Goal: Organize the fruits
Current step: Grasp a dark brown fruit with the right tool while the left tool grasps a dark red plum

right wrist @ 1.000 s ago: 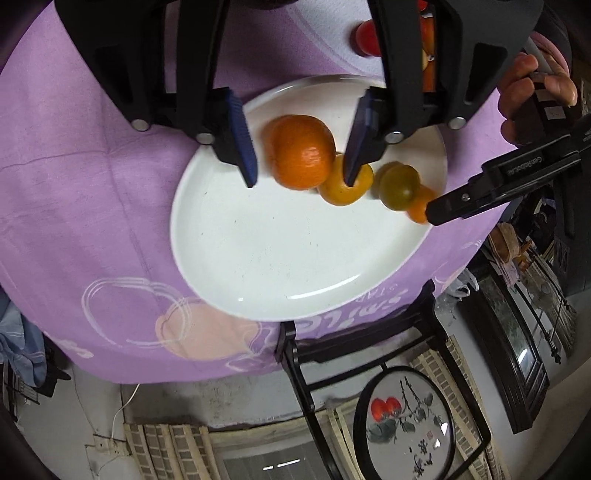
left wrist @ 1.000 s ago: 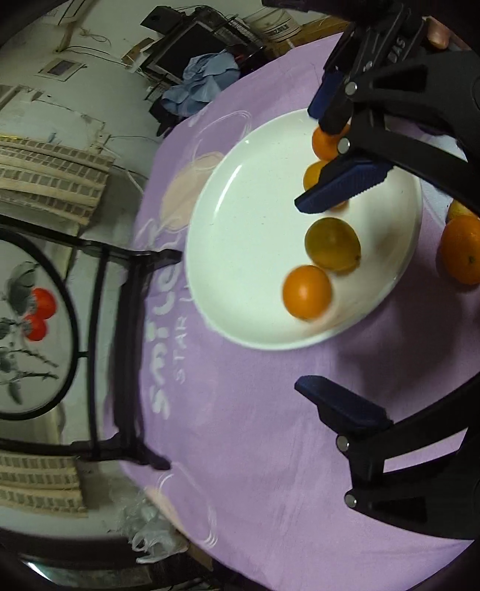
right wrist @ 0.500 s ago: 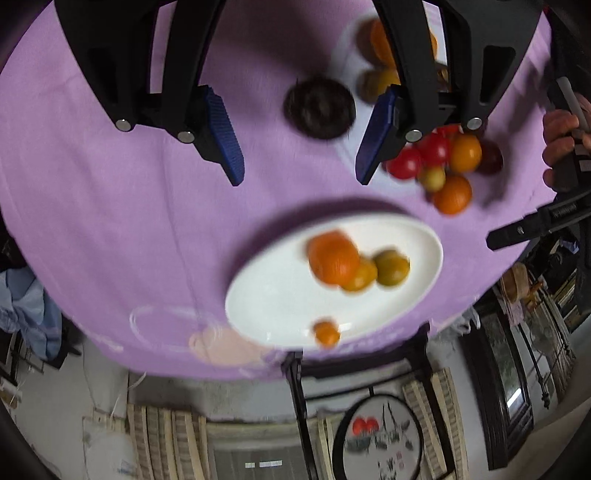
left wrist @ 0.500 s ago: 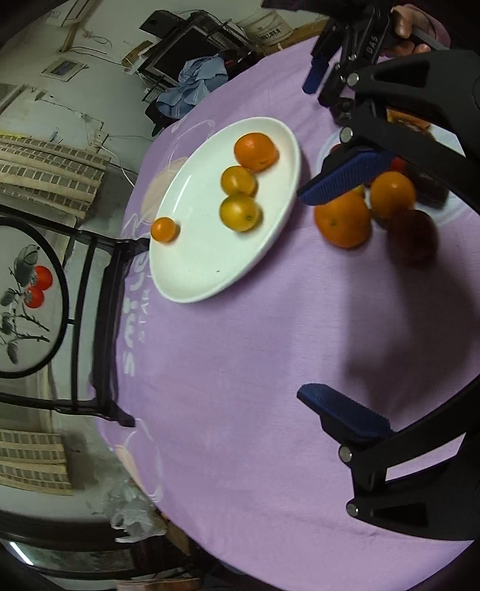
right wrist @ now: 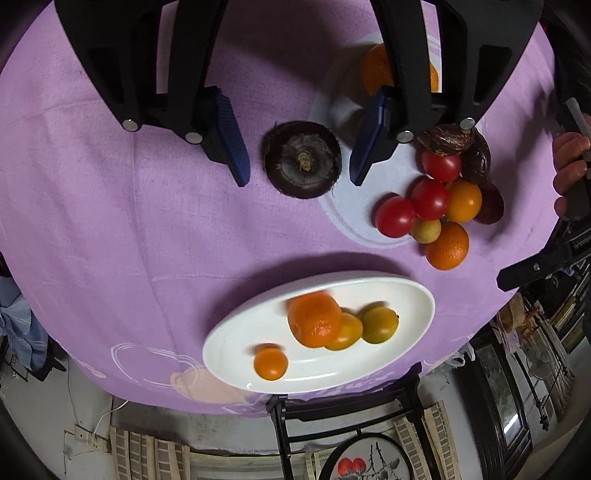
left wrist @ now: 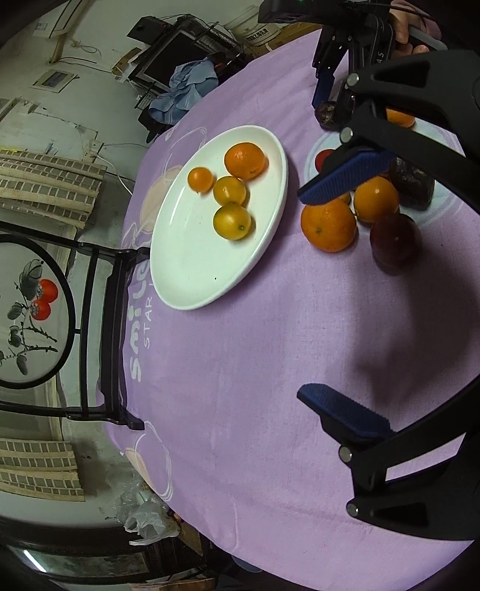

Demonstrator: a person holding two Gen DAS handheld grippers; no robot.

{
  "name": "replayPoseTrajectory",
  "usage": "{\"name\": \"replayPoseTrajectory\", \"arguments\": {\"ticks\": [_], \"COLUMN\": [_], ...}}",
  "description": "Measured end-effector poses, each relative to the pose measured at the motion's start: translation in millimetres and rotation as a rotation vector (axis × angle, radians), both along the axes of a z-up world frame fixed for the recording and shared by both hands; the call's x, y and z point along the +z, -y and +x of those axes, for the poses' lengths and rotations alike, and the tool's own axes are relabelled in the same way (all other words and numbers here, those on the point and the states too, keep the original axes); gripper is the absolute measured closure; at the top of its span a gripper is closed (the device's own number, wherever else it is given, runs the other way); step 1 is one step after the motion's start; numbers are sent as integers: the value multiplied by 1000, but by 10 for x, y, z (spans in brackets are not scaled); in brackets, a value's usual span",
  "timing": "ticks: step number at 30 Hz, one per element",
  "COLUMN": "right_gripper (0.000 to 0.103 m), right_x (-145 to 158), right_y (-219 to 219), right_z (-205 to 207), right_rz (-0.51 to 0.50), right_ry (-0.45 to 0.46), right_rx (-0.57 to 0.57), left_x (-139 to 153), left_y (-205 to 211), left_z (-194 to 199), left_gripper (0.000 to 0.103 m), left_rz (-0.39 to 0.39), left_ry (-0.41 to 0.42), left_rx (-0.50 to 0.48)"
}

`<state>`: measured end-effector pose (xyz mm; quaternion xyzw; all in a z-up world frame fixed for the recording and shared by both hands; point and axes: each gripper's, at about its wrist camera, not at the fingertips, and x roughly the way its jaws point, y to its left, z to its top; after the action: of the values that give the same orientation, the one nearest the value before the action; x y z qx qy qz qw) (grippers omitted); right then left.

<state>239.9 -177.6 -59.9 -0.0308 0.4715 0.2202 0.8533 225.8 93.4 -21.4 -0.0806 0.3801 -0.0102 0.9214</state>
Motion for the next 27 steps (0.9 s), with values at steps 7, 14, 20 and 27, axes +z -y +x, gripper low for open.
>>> {"name": "replayPoseTrajectory", "arguments": {"ticks": [7, 14, 20, 27], "right_gripper": [61, 61, 61, 61], "right_x": [-15, 14, 3, 17], "right_y": [-11, 32, 21, 15], "right_z": [-6, -2, 1, -9], "right_rz": [5, 62, 66, 71], "right_ry": [1, -3, -13, -12], "right_rx": [25, 26, 22, 20], "left_x": [59, -73, -250, -319], "left_y": [61, 205, 265, 296], "left_z": [-59, -290, -275, -256], "left_gripper": [4, 6, 40, 44], "left_rz": [29, 63, 79, 92], "left_ry": [6, -30, -96, -110], "left_rx": [-66, -348, -404, -401]}}
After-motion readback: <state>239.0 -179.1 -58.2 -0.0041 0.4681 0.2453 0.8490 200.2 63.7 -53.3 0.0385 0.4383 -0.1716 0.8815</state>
